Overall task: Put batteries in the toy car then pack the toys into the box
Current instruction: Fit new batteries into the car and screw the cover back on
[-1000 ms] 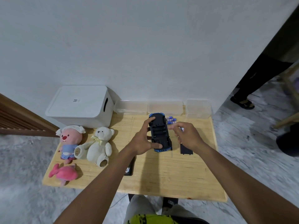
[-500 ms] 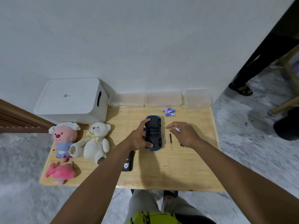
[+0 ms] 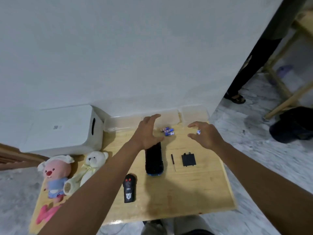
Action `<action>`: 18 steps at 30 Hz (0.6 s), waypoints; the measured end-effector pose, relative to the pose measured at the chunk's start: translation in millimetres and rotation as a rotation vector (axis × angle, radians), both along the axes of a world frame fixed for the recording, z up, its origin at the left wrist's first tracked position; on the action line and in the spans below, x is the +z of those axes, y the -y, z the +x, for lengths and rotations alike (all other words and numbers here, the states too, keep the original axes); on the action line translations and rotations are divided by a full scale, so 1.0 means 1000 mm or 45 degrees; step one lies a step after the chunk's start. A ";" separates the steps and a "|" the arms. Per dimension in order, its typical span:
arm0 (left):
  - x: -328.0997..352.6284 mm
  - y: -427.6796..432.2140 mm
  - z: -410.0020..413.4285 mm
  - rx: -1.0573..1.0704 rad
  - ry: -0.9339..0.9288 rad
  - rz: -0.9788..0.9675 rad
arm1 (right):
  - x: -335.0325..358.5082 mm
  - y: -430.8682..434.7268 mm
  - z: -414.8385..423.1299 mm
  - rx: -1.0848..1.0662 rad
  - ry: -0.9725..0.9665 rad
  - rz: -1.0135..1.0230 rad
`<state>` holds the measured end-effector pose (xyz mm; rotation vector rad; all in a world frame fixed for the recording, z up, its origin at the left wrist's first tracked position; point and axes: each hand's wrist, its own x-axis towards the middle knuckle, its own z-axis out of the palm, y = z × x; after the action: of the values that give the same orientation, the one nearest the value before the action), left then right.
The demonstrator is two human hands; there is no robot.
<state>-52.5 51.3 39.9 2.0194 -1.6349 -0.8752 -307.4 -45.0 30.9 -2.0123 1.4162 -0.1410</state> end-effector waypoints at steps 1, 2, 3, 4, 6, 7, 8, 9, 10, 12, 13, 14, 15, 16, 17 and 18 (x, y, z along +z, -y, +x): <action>0.002 0.013 -0.010 -0.036 0.009 -0.024 | 0.002 0.006 -0.006 -0.033 0.017 -0.023; 0.002 0.025 -0.019 -0.073 0.021 -0.037 | 0.002 0.013 -0.011 -0.063 0.029 -0.049; 0.000 0.038 -0.028 -0.105 0.032 -0.044 | 0.001 0.021 -0.017 -0.081 0.022 -0.080; -0.003 0.050 -0.037 -0.132 0.044 -0.049 | 0.001 0.029 -0.022 -0.082 -0.005 -0.126; -0.014 0.072 -0.054 -0.161 0.063 -0.045 | -0.007 0.047 -0.029 -0.061 -0.089 -0.194; -0.020 0.083 -0.063 -0.159 0.084 -0.046 | -0.011 0.056 -0.032 -0.046 -0.116 -0.194; -0.028 0.091 -0.071 -0.160 0.121 -0.047 | -0.015 0.064 -0.034 -0.022 -0.142 -0.182; -0.036 0.099 -0.079 -0.169 0.174 -0.059 | -0.022 0.072 -0.037 0.010 -0.176 -0.173; -0.044 0.107 -0.086 -0.185 0.238 -0.075 | -0.029 0.079 -0.038 0.041 -0.217 -0.168; -0.060 0.119 -0.096 -0.215 0.355 -0.110 | -0.042 0.092 -0.040 0.080 -0.263 -0.172; -0.068 0.125 -0.100 -0.215 0.387 -0.118 | -0.050 0.100 -0.040 0.090 -0.260 -0.179; -0.072 0.128 -0.102 -0.216 0.422 -0.129 | -0.055 0.104 -0.039 0.101 -0.246 -0.199; -0.074 0.129 -0.103 -0.213 0.466 -0.134 | -0.058 0.106 -0.037 0.118 -0.236 -0.229; -0.078 0.132 -0.107 -0.210 0.519 -0.125 | -0.062 0.110 -0.037 0.131 -0.232 -0.253; -0.082 0.134 -0.110 -0.203 0.579 -0.125 | -0.067 0.113 -0.038 0.141 -0.230 -0.271; -0.087 0.135 -0.112 -0.193 0.644 -0.138 | -0.071 0.114 -0.040 0.154 -0.233 -0.283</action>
<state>-164.0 -84.1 -46.6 2.1777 -2.0688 -0.3172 -347.0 -158.6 -40.2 -2.3386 1.4379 -0.0649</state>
